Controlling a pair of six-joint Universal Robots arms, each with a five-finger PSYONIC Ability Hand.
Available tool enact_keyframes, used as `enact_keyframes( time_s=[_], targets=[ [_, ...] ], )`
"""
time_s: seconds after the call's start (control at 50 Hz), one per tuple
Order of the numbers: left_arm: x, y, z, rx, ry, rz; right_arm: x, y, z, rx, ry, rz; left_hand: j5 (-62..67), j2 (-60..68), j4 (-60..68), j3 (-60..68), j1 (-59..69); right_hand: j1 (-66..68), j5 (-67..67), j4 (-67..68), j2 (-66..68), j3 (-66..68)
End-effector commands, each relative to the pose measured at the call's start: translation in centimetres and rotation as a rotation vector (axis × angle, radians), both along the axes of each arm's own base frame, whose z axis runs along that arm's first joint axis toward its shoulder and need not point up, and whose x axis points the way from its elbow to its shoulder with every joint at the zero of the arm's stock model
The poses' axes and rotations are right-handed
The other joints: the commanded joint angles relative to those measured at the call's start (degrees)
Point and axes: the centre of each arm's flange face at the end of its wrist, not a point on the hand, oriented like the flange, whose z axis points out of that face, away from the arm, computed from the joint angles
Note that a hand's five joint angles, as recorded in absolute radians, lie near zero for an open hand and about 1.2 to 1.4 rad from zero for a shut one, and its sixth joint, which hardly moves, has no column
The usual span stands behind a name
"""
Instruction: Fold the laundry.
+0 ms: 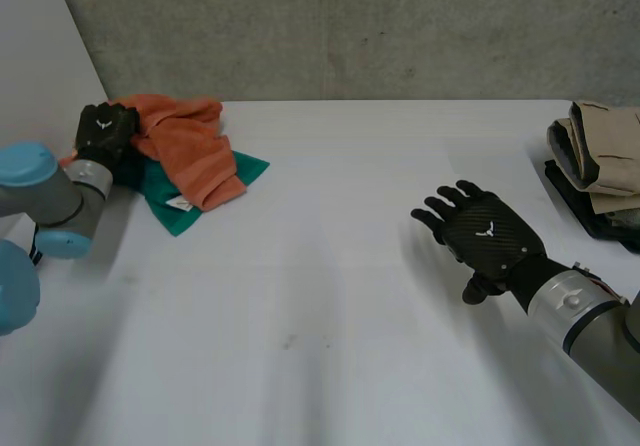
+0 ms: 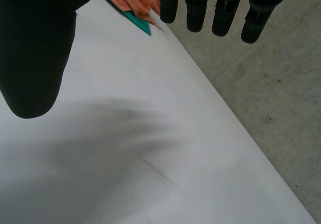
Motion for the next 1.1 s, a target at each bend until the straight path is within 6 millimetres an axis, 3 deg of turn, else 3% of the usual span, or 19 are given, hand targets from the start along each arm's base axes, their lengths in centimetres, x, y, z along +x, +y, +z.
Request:
enact_keyframes(
  time_s=[0.02, 0.1, 0.12, 0.18, 0.24, 0.26, 0.36, 0.42, 0.48, 0.5, 0.52, 0.58, 0.64, 0.66, 0.74, 0.8, 0.88, 0.96, 1.1],
  targets=[
    [-3.1, 3.6, 8.8, -0.185, 0.05, -0.015, -0.1, -0.2, 0.0, -0.007, -0.001, -0.005, 16.58, 12.16, 11.8, 13.25, 21.73, -3.2, -2.7, -2.36, -2.36, -2.29],
    [-6.7, 8.1, 14.5, -0.294, 0.118, -0.113, -0.1, -0.3, 0.0, -0.006, -0.003, -0.008, 16.58, 12.16, 11.8, 13.25, 21.73, -3.2, -2.7, -2.36, -2.36, -2.29],
    [-8.2, 10.3, 16.5, -0.307, 0.156, -0.165, -0.1, -0.3, 0.0, -0.005, -0.004, -0.01, 16.58, 12.16, 11.8, 13.25, 21.73, -3.2, -2.7, -2.36, -2.36, -2.29],
    [-11.1, 14.9, 19.3, -0.301, 0.237, -0.276, -0.2, -0.3, 0.0, -0.003, -0.006, -0.017, 16.58, 12.16, 11.8, 13.25, 21.73, -3.2, -2.7, -2.36, -2.36, -2.29],
    [-13.3, 18.8, 20.8, -0.275, 0.295, -0.371, -0.6, -0.7, 0.0, 0.002, -0.01, -0.049, 16.58, 12.16, 11.8, 13.25, 21.73, -3.2, -2.7, -2.36, -2.36, -2.29],
    [-14.6, 21.3, 21.3, -0.247, 0.326, -0.432, -0.8, -0.9, 0.0, 0.003, -0.012, -0.064, 16.58, 12.16, 11.8, 13.25, 21.73, -3.2, -2.7, -2.36, -2.36, -2.29],
    [-18.2, 27.8, 20.0, -0.101, 0.351, -0.594, -2.3, -2.2, 0.5, 0.023, -0.057, -0.172, 16.58, 12.16, 11.8, 13.25, 21.73, -3.2, -2.7, -2.36, -2.36, -2.29],
    [-20.9, 32.4, 17.1, 0.056, 0.297, -0.707, -3.1, -3.1, 0.9, 0.044, -0.107, -0.24, 16.58, 12.16, 11.8, 13.25, 21.73, -3.2, -2.7, -2.36, -2.36, -2.29],
    [-22.1, 33.7, 13.6, 0.187, 0.241, -0.73, -3.8, -3.9, 1.3, 0.073, -0.164, -0.296, 16.58, 12.16, 11.8, 13.25, 21.73, -3.2, -2.7, -2.36, -2.36, -2.29],
    [-22.6, 34.1, 10.8, 0.274, 0.195, -0.732, -3.9, -4.0, 1.3, 0.078, -0.177, -0.306, 16.58, 12.16, 11.8, 13.25, 21.73, -3.2, -2.7, -2.36, -2.36, -2.29],
    [-22.7, 34.3, 9.6, 0.314, 0.168, -0.727, -3.9, -4.2, 1.5, 0.08, -0.188, -0.316, 14.61, 10.19, 9.83, 11.28, 19.75, -3.2, -2.7, -2.36, -2.36, -2.29],
    [-22.6, 34.5, 5.7, 0.427, 0.071, -0.695, -4.0, -4.5, 1.7, 0.096, -0.223, -0.329, -3.33, -7.75, -8.1, -6.66, 1.82, -3.2, -2.7, -2.36, -2.36, -2.29],
    [-22.3, 34.5, 4.4, 0.468, 0.007, -0.671, -4.2, -4.4, 1.6, 0.117, -0.228, -0.338, -15.66, -20.08, -20.43, -18.99, -10.51, -3.2, -2.7, -2.36, -2.36, -2.29],
    [-22.1, 34.4, 4.3, 0.476, -0.015, -0.654, -4.3, -4.4, 1.6, 0.126, -0.228, -0.343, -25.68, -30.1, -30.46, -29.01, -20.54, -3.2, -2.7, -2.36, -2.36, -2.29],
    [-21.3, 33.9, 5.2, 0.47, -0.019, -0.586, -4.6, -4.2, 1.7, 0.165, -0.224, -0.357, -40.23, -44.65, -45.01, -43.56, -35.08, -3.2, -2.7, -2.36, -2.36, -2.29],
    [-20.2, 33.6, 8.7, 0.395, 0.019, -0.531, -4.6, -4.0, 2.3, 0.193, -0.223, -0.361, -47.95, -52.37, -52.73, -51.28, -42.8, -3.2, -2.7, -2.36, -2.36, -2.29],
    [-18.7, 34.3, 11.8, 0.328, 0.056, -0.49, -4.5, -3.6, 3.0, 0.237, -0.224, -0.357, -49.83, -54.25, -54.61, -53.16, -44.69, -3.2, -2.7, -2.36, -2.36, -2.29],
    [-17.2, 35.0, 13.3, 0.309, 0.084, -0.465, -4.4, -3.0, 3.4, 0.311, -0.197, -0.358, -50.34, -54.76, -55.12, -53.67, -45.2, -3.2, -2.7, -2.36, -2.36, -2.29],
    [-16.0, 36.1, 11.2, 0.449, 0.136, -0.443, -3.9, -2.5, 3.7, 0.347, -0.175, -0.293, -49.0, -53.42, -53.78, -52.33, -43.85, -3.2, -2.7, -2.36, -2.36, -2.29]
  ],
)
